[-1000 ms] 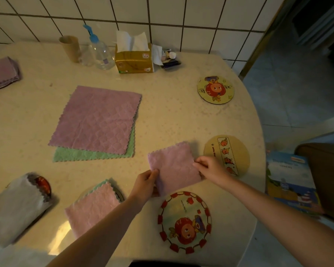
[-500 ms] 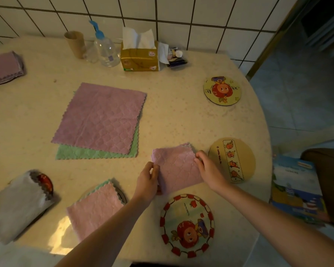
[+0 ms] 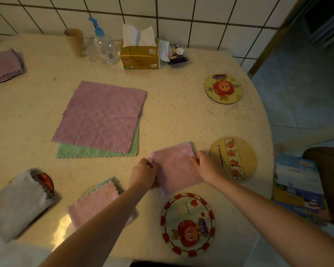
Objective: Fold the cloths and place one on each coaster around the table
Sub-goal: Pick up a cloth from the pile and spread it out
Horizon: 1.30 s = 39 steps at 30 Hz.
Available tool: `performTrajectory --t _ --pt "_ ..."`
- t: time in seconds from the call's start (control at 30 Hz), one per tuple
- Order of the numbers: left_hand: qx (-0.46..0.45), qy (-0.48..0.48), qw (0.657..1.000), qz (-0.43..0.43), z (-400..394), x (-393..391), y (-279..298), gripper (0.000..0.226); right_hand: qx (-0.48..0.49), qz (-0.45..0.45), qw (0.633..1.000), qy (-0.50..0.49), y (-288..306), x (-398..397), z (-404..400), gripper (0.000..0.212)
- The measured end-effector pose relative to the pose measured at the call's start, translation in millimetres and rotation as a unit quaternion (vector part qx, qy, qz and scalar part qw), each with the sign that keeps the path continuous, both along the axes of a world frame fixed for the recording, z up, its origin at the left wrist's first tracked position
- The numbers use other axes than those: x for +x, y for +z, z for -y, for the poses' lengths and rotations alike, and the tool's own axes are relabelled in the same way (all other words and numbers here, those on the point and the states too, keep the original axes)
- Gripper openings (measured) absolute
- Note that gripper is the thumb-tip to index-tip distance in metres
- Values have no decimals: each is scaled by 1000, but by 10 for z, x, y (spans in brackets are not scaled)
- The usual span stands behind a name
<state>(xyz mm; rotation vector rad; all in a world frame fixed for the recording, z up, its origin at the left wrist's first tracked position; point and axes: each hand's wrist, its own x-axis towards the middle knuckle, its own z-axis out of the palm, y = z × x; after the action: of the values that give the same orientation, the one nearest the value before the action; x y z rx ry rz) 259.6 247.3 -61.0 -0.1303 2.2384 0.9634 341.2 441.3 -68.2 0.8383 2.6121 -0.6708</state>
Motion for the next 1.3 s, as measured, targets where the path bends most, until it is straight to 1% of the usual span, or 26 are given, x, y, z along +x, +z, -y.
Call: performTrajectory --t 0.07,0.13,0.23,0.27,0.33,0.4,0.5,0.6,0.7,0.8,0.87,0.93,1.0,1.1,1.2,1.27,1.3 --pt "-59 -84 992 -79 27 -83 -26 28 -15 1 1000 -5 -2 -30 -13 29" --pt "-116 -157 970 -142 16 -143 -2 40 -24 -8 1000 -14 23 -21 -8 28" --pt "-133 -225 946 -192 -73 -244 44 64 10 -13 1000 -15 87 68 5 28" --pt "-131 -241 942 -193 -104 -289 52 67 20 -15 1000 -15 110 101 13 30" --pt "-107 -235 951 -168 -152 -384 44 61 19 -20 999 -27 153 159 35 34" --pt "-75 -206 964 -149 -195 -451 34 45 1 -15 999 -51 151 192 67 35" --pt "-78 -215 961 -155 -255 -498 29 32 -59 -3 994 -88 97 206 127 38" --pt "-76 -211 965 -137 -279 -503 35 26 -121 -14 984 -129 101 171 136 34" --pt "-52 -183 974 -126 -276 -500 27 21 -218 -27 956 -192 172 124 97 22" --pt "-24 -145 981 -125 -253 -489 44 21 -287 -21 929 -233 218 126 70 25" --pt "11 -104 989 -101 -218 -478 75 22 -285 -32 927 -241 252 133 67 22" --pt "47 -72 993 -76 -162 -463 123 22 -282 -47 925 -250 291 159 57 14" --pt "81 -58 994 -45 -87 -417 171 25 -301 -66 914 -264 356 235 55 12" --pt "142 -34 988 46 56 -233 270 32 -308 -72 914 -252 446 446 71 9" --pt "179 -18 976 123 210 50 336 28 -295 -50 926 -231 506 775 142 17" --pt "171 -26 976 135 307 249 307 25 -291 -29 931 -221 483 1008 206 24" --pt "165 -31 976 136 347 346 274 25 -293 -23 931 -219 457 1124 244 25"
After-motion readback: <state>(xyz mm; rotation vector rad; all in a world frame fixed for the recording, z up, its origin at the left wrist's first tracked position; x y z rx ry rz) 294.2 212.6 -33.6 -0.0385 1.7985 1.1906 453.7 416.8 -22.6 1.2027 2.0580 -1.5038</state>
